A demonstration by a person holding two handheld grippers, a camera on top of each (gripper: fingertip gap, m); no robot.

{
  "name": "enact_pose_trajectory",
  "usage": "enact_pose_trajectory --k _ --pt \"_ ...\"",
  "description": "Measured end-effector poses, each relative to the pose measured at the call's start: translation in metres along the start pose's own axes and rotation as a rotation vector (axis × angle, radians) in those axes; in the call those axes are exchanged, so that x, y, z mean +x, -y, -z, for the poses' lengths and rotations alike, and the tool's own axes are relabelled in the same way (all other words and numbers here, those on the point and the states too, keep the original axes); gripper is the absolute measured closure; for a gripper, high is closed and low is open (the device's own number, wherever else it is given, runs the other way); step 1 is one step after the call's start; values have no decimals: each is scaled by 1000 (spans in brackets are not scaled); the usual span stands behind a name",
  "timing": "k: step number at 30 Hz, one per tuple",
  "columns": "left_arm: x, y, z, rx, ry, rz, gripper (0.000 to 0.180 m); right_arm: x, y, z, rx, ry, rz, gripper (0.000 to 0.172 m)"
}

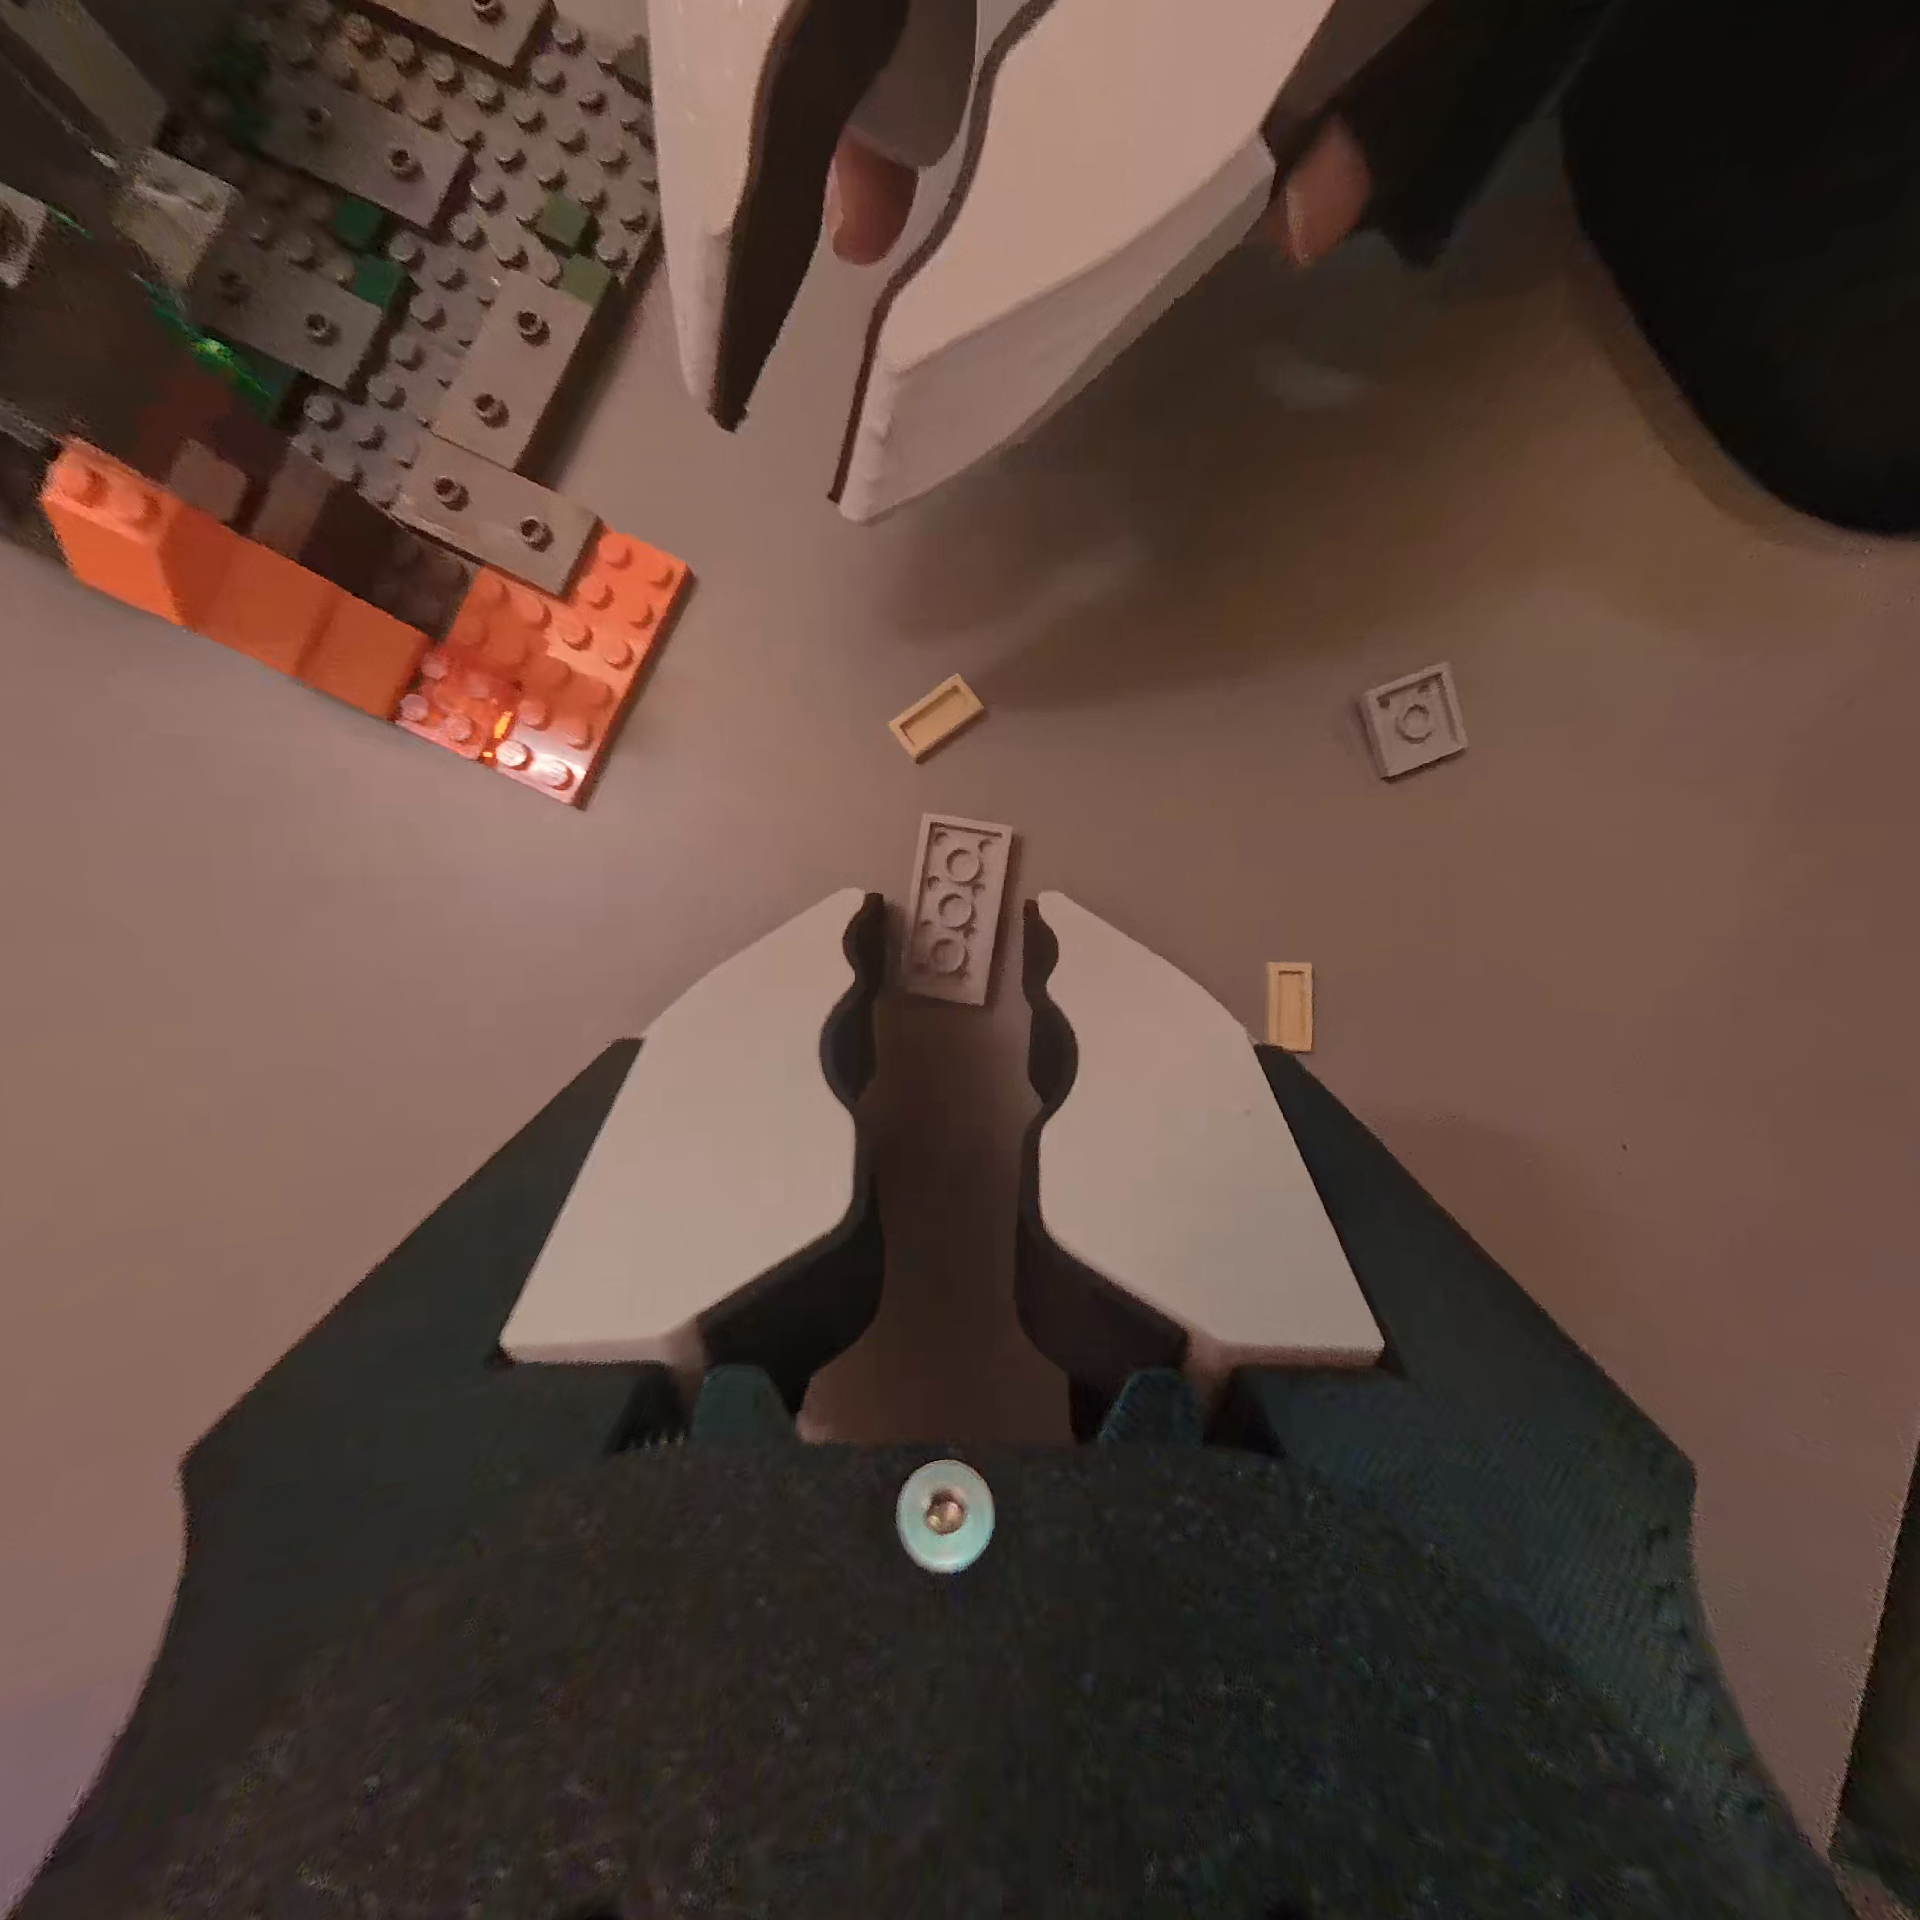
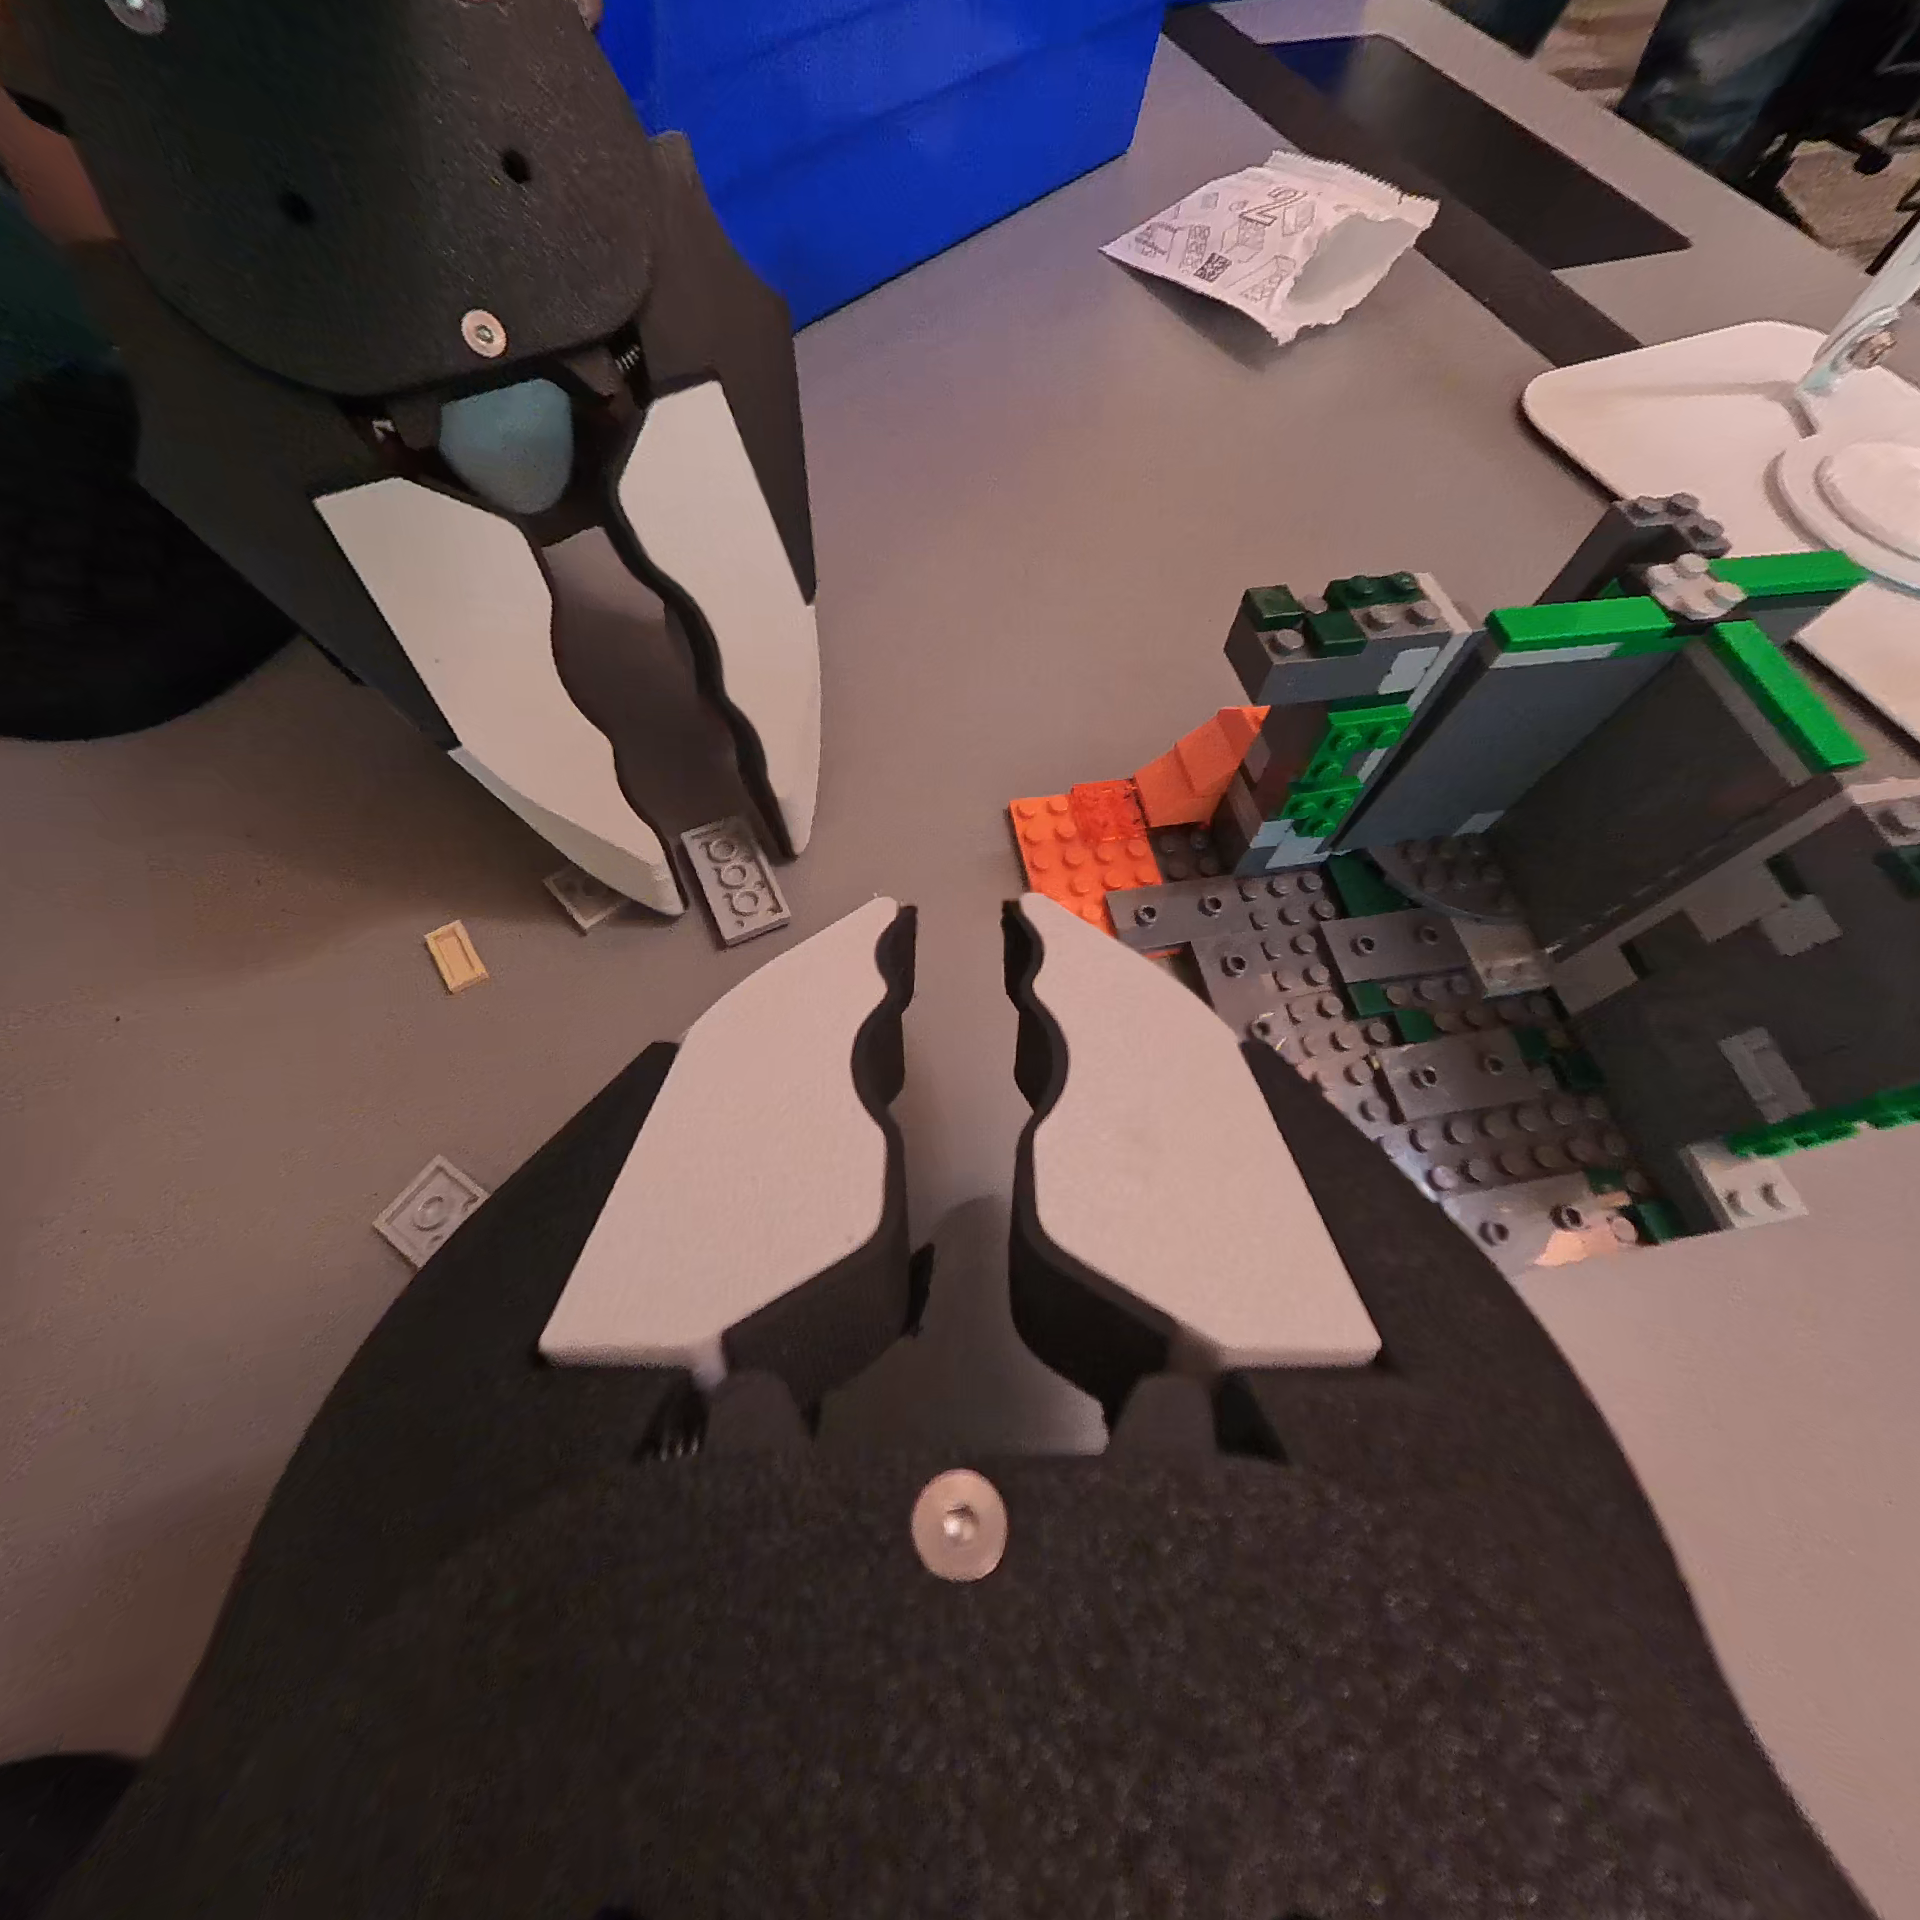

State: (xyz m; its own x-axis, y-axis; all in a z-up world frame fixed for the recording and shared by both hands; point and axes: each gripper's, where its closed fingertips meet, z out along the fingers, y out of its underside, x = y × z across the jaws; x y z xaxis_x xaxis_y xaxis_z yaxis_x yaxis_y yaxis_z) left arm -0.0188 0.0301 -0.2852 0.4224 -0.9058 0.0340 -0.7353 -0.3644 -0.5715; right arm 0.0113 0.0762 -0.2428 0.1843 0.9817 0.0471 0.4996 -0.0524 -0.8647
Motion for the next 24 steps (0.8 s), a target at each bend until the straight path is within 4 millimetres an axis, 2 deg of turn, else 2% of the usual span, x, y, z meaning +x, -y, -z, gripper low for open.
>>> enact_pose_trajectory --k 2,6,9,13,16,20,24 --pt "-1 0 0 1 5 1 163 -4 -3 -1 -18 25 -6 155" --pt "-3 -4 5 -15 38 -23 165 -13 -10 -5 -77 59 -2 155" --pt "-5 0 25 33 81 -14 165 -21 -17 -7 -142 73 0 153" --pt "-17 0 78 117 217 8 165 -29 -26 -13 -241 64 25 151" --pt "-29 -11 126 185 317 74 165 -29 -33 -18 -332 27 75 151" --pt "-55 -42 182 235 445 198 165 -33 -33 -22 -408 48 65 159" --pt "-81 -83 216 205 555 317 165 -35 -34 -22 -464 99 -11 164"
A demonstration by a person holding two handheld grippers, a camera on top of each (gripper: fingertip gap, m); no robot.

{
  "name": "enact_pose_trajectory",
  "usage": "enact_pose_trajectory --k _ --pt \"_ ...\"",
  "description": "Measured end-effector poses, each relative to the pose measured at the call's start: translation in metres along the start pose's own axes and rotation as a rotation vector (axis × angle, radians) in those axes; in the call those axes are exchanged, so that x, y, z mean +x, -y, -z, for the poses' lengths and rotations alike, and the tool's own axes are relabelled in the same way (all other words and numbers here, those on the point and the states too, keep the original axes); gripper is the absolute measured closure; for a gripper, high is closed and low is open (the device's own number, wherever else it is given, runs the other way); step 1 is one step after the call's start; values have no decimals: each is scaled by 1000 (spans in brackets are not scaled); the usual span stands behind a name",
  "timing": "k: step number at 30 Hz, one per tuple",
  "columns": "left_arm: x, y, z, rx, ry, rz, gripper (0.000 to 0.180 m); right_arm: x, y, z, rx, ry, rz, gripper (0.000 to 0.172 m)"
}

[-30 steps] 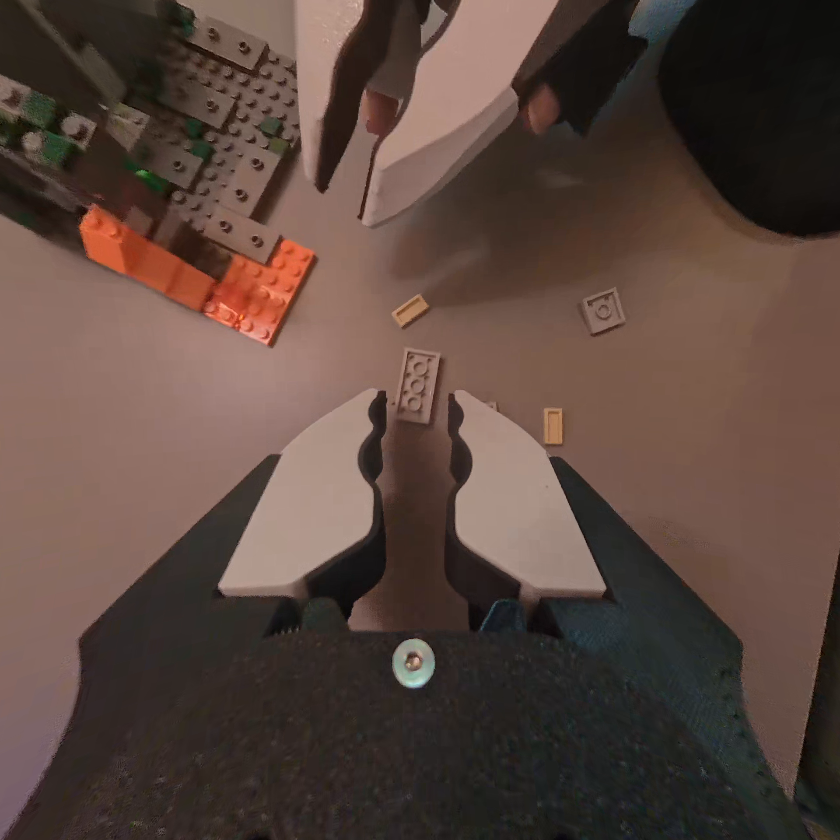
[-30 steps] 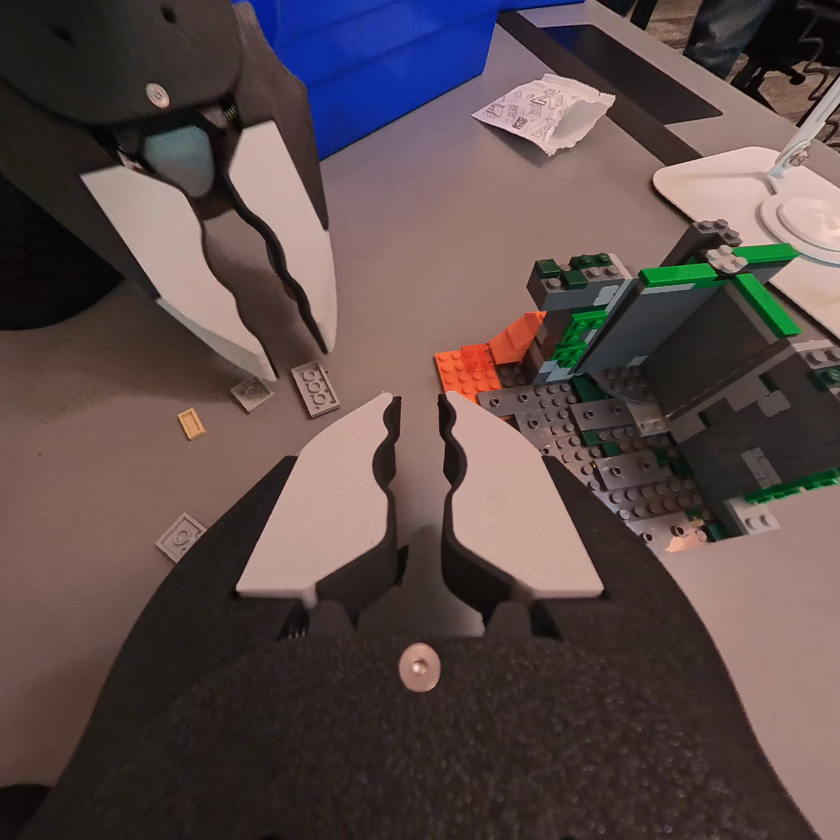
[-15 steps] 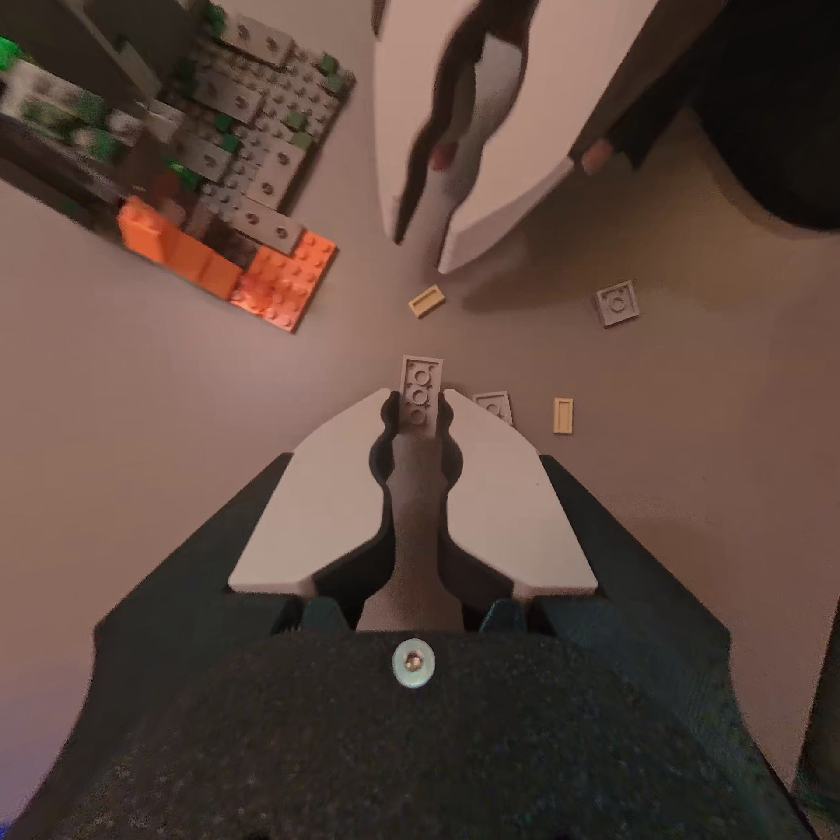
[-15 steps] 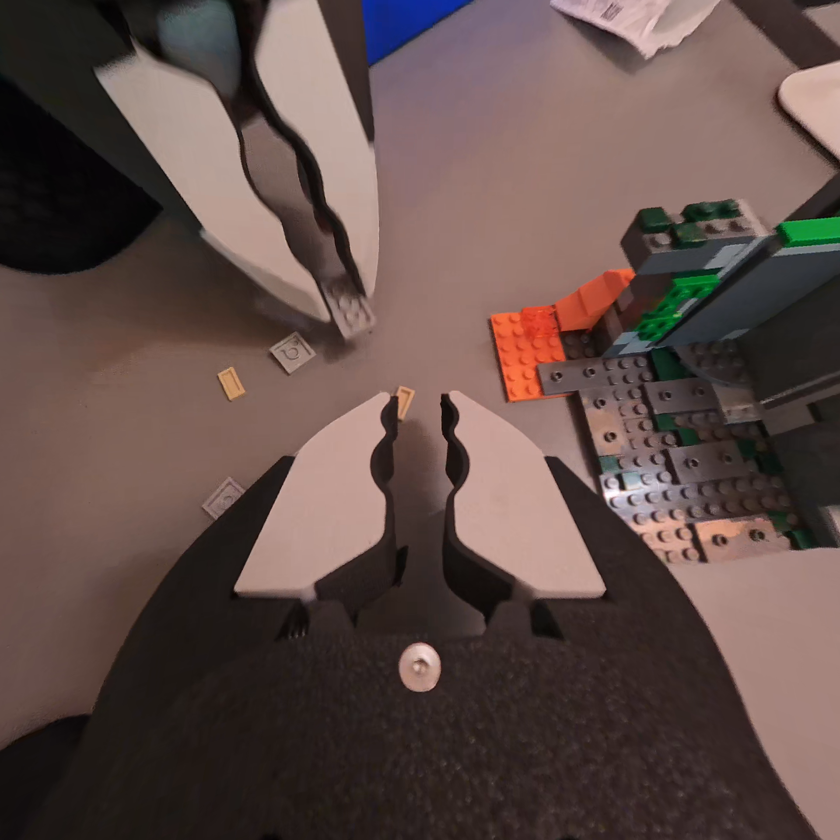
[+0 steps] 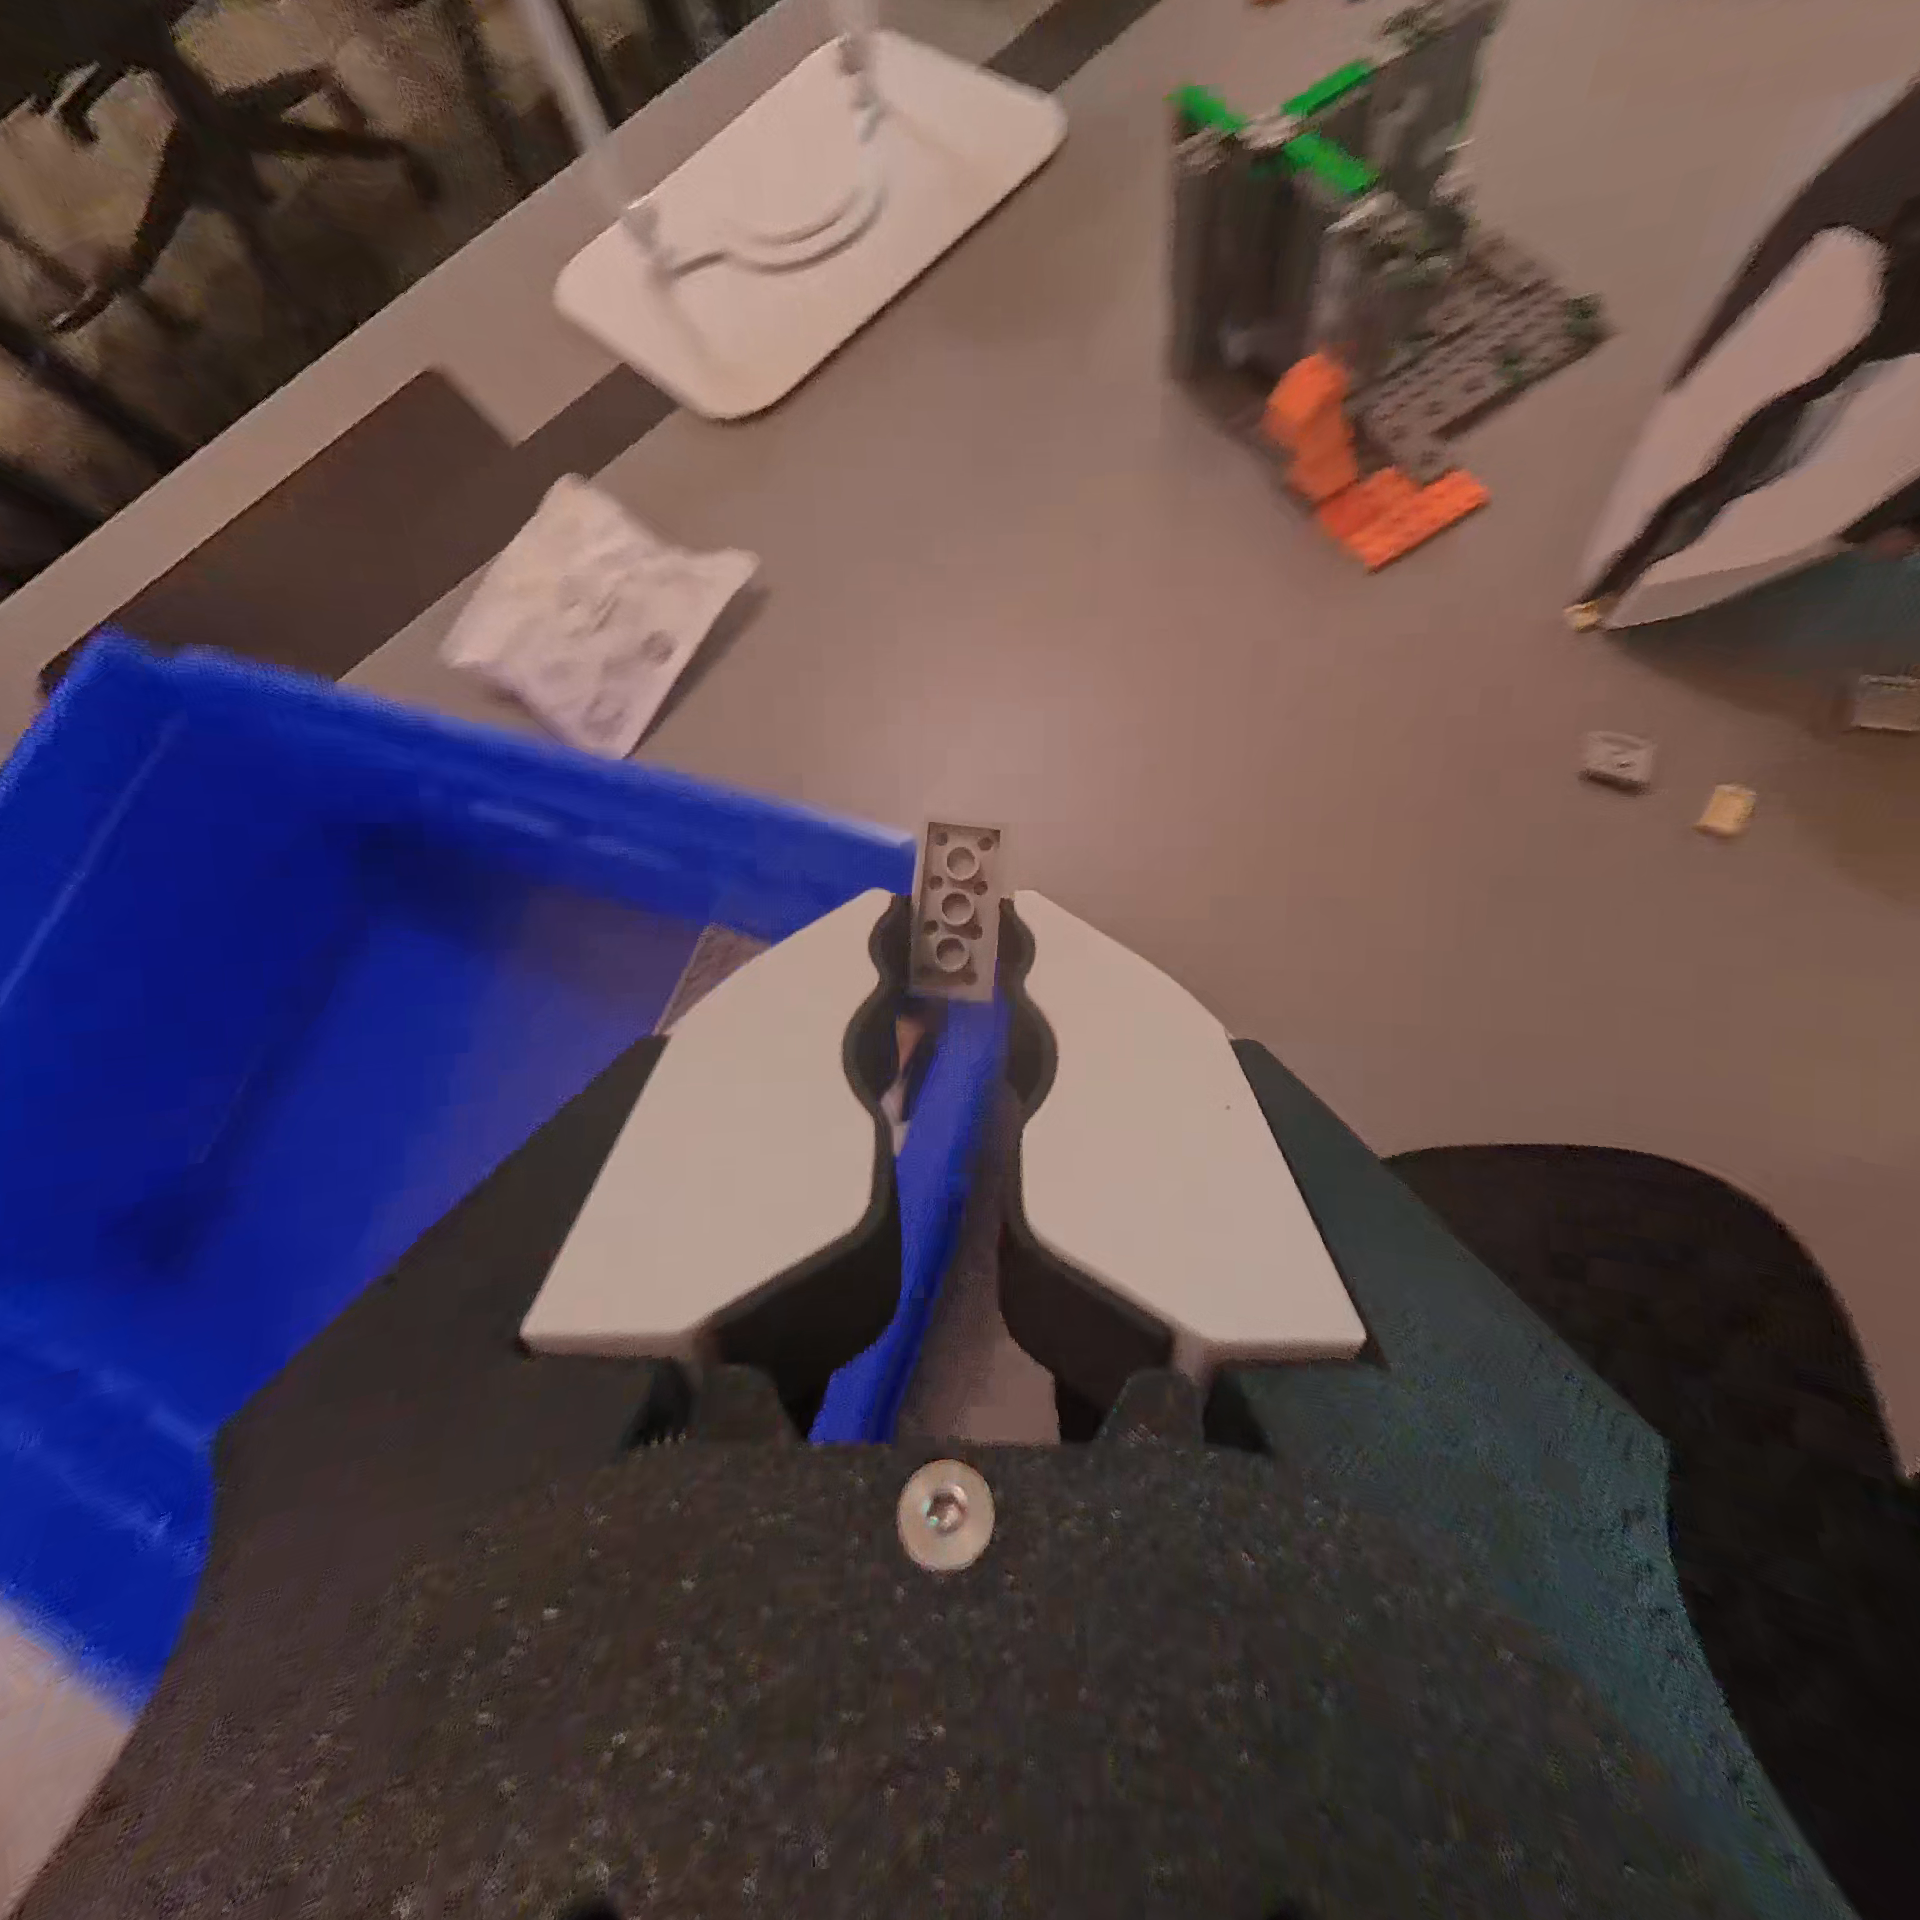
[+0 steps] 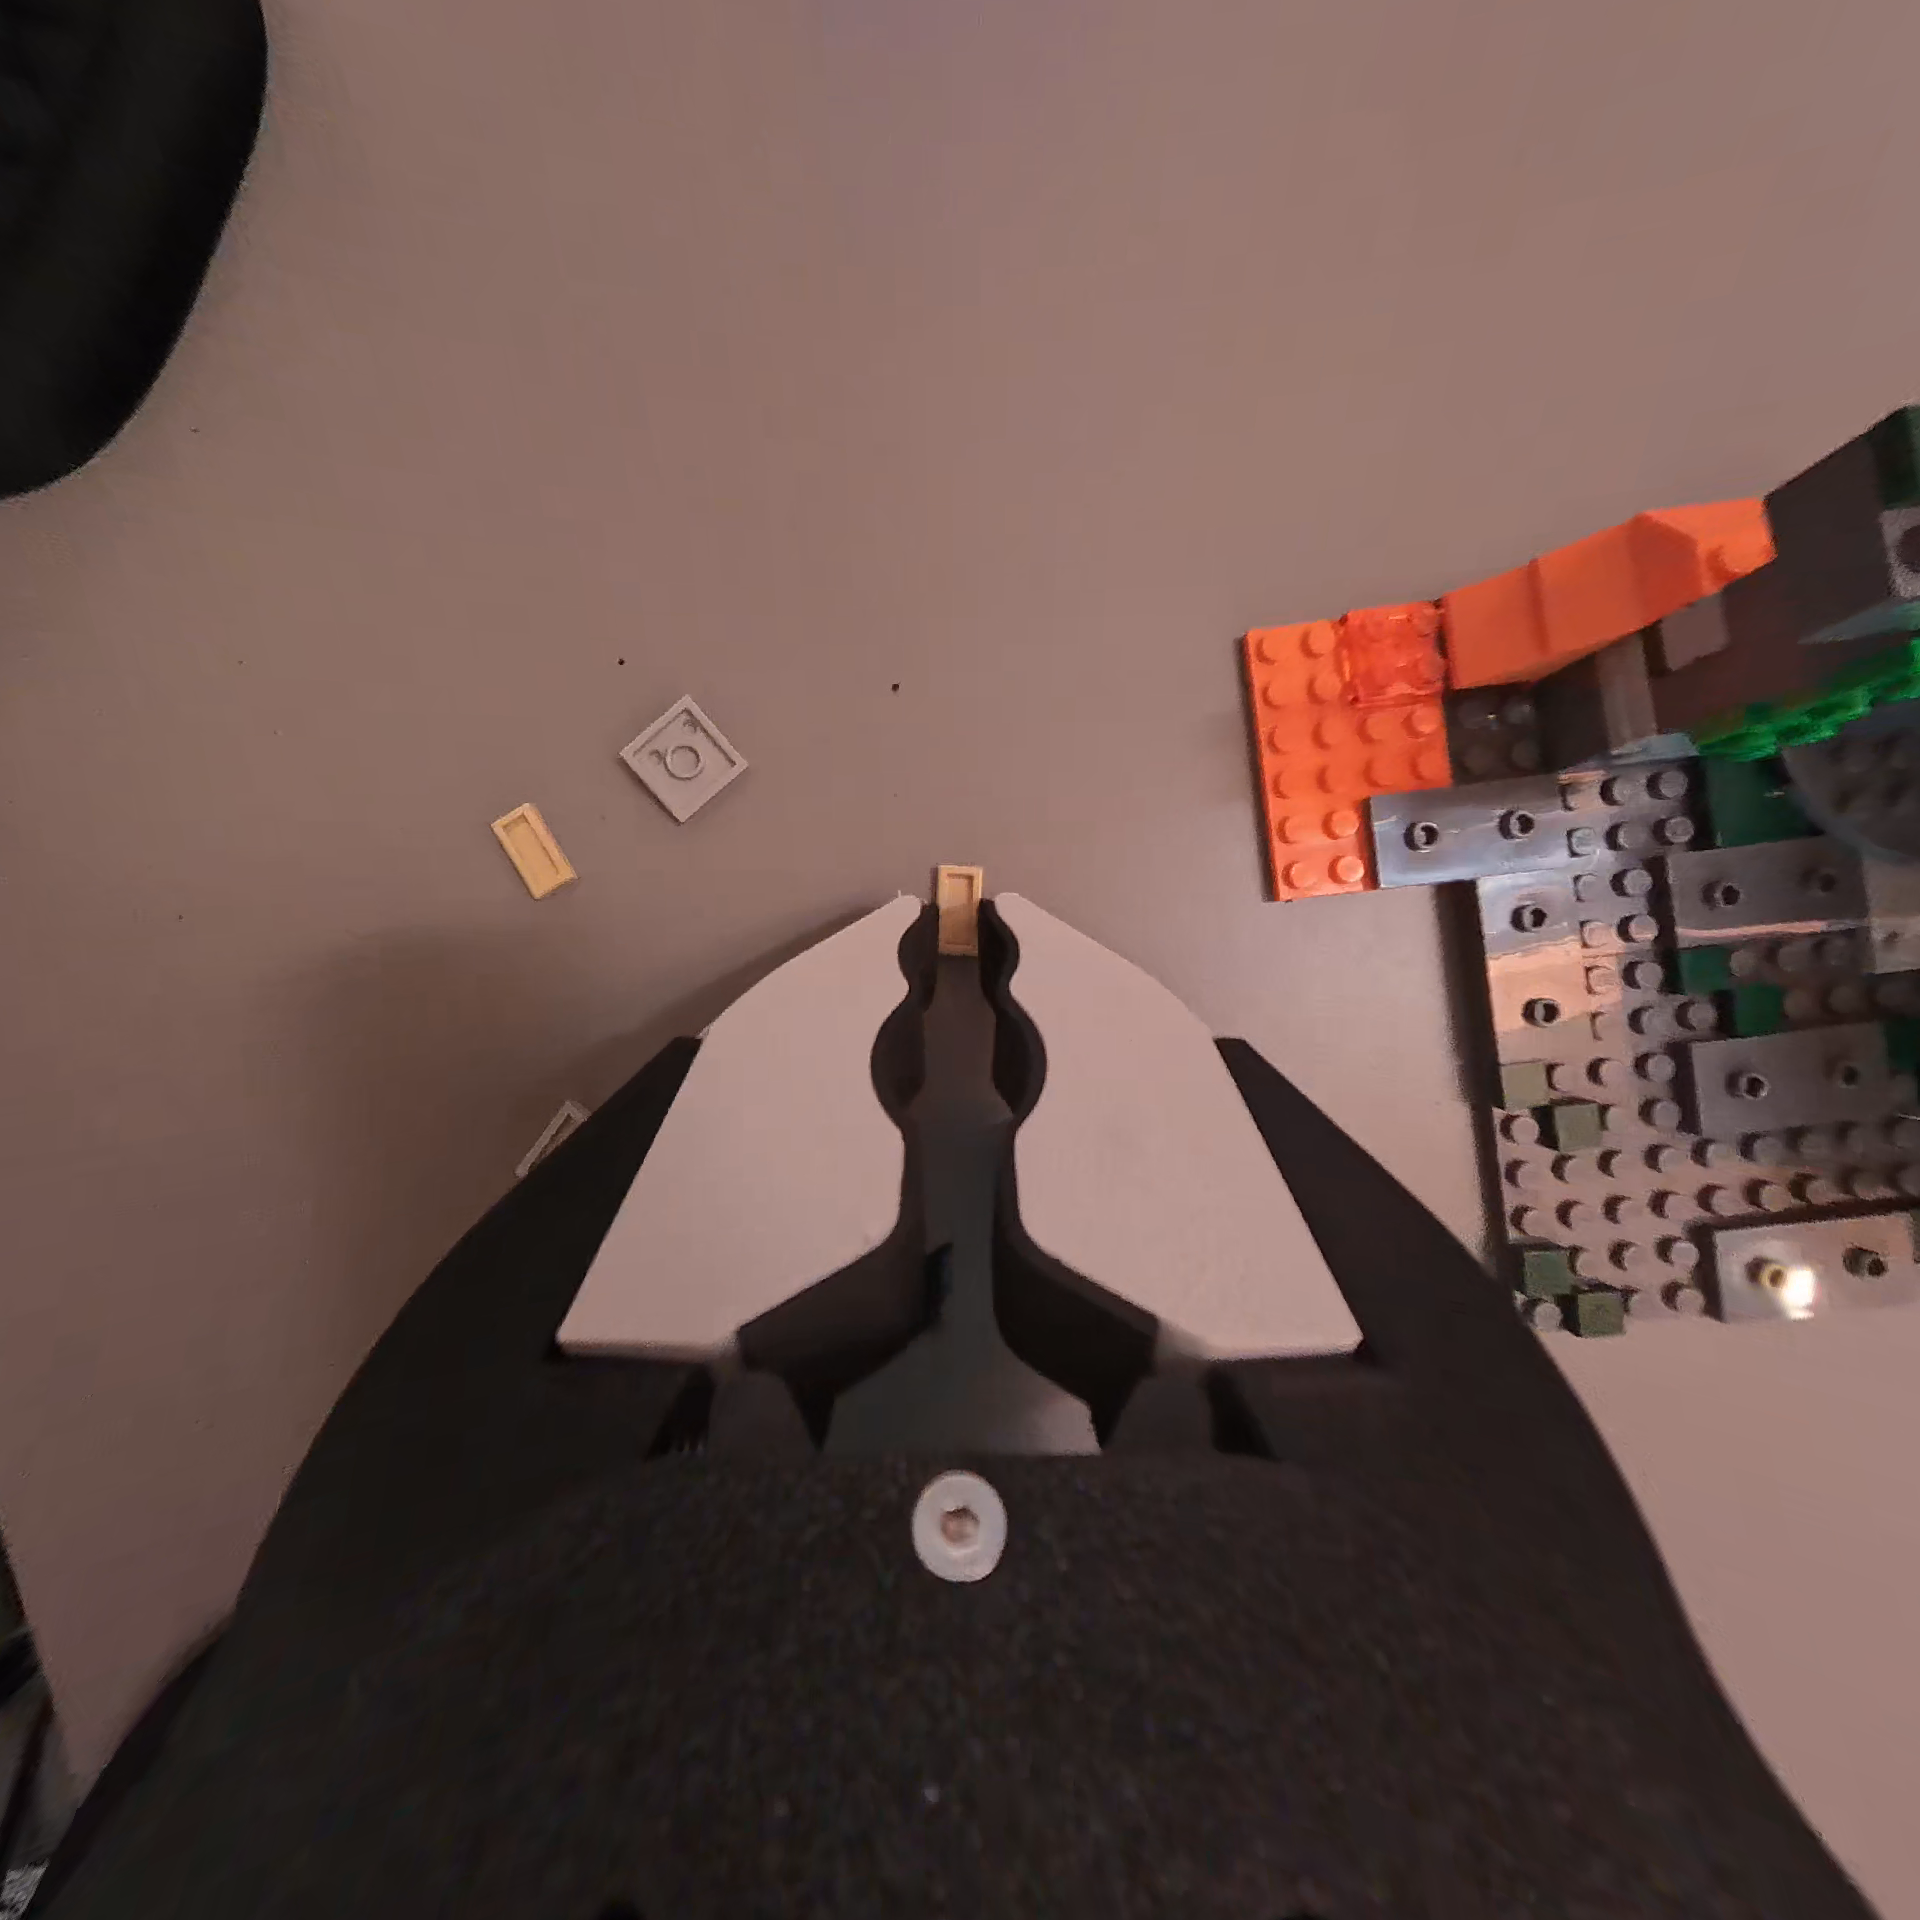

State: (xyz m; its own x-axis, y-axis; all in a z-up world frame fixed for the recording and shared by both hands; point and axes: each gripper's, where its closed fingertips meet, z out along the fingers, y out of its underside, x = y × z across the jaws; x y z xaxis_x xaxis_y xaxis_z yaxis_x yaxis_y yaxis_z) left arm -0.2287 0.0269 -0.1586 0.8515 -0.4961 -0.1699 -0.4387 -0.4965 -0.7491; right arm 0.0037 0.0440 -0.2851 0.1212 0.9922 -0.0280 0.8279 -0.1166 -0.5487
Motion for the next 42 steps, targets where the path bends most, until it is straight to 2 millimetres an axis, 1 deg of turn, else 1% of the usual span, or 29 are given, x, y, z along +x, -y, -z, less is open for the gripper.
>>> enact_pose_trajectory --k 1,4,7,8,9,11,14,15,16,18,21,23,26,28,29,31,34,35,37,42 --pt "-11 -7 1 -14 22 29 165 0 0 0 -3 6 3 164" --pt "-35 -29 -1 -70 40 120 164 -5 -2 1 0 34 7 165" --pt "-51 -50 -9 -129 56 169 164 -13 -6 5 8 50 9 165" --pt "-54 -54 -11 -136 63 173 163 -16 -7 8 15 54 13 165" --pt "-55 -58 -14 -147 64 177 153 -20 -7 10 28 57 14 165" --pt "-58 -64 -18 -169 80 177 141 -27 -7 16 52 70 9 165" --pt "-53 -60 -21 -145 86 146 132 -32 -8 22 81 65 -1 165" --pt "-49 -57 -22 -131 90 126 132 -34 -7 24 94 65 -4 165" --pt "-42 -51 -22 -109 82 90 135 -36 -5 27 115 65 -6 165" --pt "-17 -32 -20 -29 44 -16 141 -39 3 32 166 78 -19 165" --pt "37 -5 -20 97 -49 -199 141 -47 22 45 283 138 -60 165" --pt "78 13 -19 203 -111 -325 141 -54 37 54 372 202 -104 165" --pt "137 34 -14 356 -196 -444 142 -64 61 71 524 332 -190 165" --pt "166 44 -13 429 -218 -497 144 -70 74 80 607 416 -250 165" --pt "176 48 -13 457 -213 -523 146 -72 80 84 641 455 -277 165" --pt "190 55 -13 507 -187 -562 148 -79 89 89 685 533 -316 166" --pt "201 60 -16 543 -170 -600 149 -89 99 92 728 619 -349 165" --pt "202 61 -15 551 -170 -605 151 -93 101 92 729 645 -352 165" --pt "203 63 -12 579 -166 -615 163 -97 104 88 723 647 -357 165" --pt "199 57 -5 579 -159 -637 174 -99 106 88 730 667 -368 165"
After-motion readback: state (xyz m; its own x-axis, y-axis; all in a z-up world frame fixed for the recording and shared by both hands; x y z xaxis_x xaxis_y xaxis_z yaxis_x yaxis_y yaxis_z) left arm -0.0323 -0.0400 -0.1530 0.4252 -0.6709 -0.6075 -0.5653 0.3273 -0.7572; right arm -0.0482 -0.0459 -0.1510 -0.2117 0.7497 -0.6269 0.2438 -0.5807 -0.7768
